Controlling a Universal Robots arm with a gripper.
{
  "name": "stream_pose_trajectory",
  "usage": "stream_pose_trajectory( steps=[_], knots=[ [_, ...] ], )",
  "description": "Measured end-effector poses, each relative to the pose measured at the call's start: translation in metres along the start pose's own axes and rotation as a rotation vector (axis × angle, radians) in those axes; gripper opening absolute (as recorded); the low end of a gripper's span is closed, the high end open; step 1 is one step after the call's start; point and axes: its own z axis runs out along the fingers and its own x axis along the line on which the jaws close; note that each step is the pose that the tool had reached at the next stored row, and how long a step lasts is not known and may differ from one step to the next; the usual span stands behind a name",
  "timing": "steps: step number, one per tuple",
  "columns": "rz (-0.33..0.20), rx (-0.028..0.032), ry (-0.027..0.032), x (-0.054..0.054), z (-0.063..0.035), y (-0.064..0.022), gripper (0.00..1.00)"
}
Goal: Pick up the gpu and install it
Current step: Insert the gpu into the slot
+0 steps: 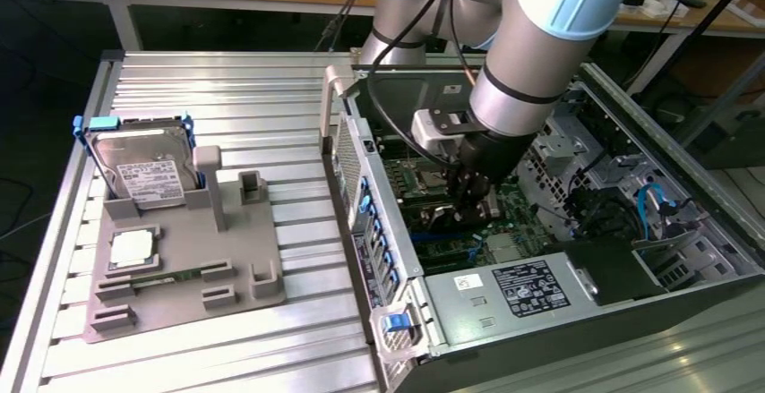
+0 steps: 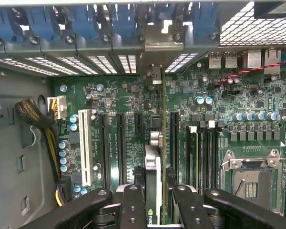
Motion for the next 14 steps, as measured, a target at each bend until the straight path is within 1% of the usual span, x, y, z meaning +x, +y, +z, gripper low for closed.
stream_pose_trajectory(
  steps=[14],
  knots=[
    [0.000, -0.0002, 0.0001, 0.0000, 0.0045, 0.0019, 0.27]
  ],
)
